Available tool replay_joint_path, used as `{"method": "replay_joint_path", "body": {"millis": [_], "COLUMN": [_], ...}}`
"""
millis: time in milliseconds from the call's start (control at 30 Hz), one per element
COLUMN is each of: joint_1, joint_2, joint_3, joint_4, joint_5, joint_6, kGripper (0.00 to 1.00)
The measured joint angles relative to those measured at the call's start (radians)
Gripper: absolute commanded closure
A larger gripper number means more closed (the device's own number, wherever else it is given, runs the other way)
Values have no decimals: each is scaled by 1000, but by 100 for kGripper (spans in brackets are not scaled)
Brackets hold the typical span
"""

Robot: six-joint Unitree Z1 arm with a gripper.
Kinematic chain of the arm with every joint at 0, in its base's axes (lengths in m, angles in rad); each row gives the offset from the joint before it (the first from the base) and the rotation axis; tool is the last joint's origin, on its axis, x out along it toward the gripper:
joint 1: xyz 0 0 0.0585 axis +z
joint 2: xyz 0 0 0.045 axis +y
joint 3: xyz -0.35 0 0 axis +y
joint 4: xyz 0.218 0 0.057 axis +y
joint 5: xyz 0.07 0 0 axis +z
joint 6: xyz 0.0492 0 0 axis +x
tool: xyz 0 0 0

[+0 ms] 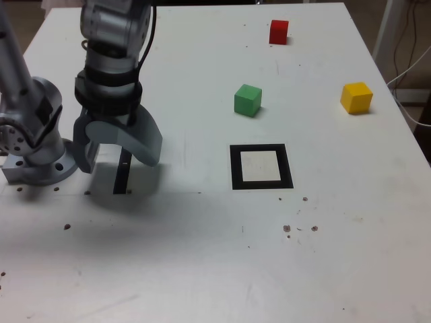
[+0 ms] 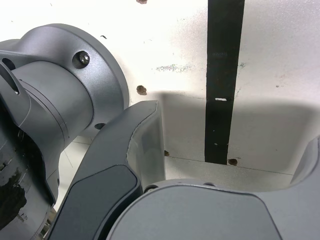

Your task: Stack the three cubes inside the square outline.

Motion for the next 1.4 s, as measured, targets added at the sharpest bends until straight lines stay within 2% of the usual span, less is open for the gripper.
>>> {"method": "replay_joint_path", "body": {"millis": [700, 900, 1033, 1167, 1400], "joint_1": [0, 19, 74, 132, 226], "joint_2": [0, 0, 5, 9, 56], "joint_3": [-48, -119, -157, -205, -305], "joint_4": [48, 87, 106, 120, 148], "joint_5": [10, 35, 50, 80, 117], "joint_6": [15, 39, 79, 115, 184], "kGripper": [1, 1, 1, 1, 1]}}
